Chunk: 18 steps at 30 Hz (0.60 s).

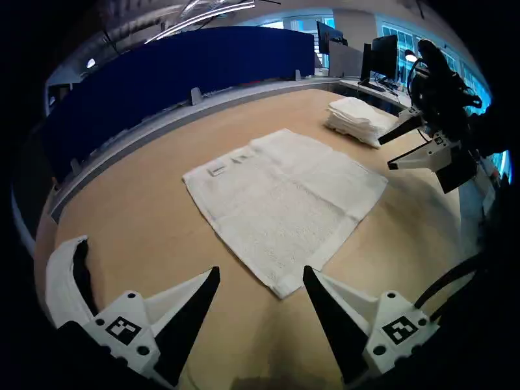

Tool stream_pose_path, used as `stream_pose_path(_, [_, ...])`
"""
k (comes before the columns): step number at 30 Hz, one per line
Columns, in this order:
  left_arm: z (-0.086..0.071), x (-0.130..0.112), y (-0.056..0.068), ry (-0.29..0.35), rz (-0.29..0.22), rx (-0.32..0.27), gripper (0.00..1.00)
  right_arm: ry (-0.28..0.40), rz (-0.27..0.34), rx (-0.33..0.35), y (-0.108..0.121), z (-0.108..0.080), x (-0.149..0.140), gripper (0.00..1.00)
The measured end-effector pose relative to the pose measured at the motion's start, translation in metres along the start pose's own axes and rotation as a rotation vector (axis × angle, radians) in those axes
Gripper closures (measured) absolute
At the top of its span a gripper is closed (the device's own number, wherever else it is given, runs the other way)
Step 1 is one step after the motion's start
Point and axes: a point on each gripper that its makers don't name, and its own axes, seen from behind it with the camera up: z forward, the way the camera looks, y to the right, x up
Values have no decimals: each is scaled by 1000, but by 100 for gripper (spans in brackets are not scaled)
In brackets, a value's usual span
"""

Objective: Fold towel

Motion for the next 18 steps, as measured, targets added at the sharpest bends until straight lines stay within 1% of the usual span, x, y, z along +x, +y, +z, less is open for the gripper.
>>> stream_pose_path(5, [4,-9,5,-37,2,-27,5,-42,-3,17,-2,4,-18,0])
stream_pose_path(12, [9,-19,11,-85,1,-60,5,-64,-5,27,-2,5,-25,0])
stream_pose_path(16, [11,-22,15,-106,6,-75,5,-79,-4,41,-5,6,-30,4])
stream_pose_path(18, [12,-24,16,-115,15,-82,5,-88,-4,48,-7,8,-33,10])
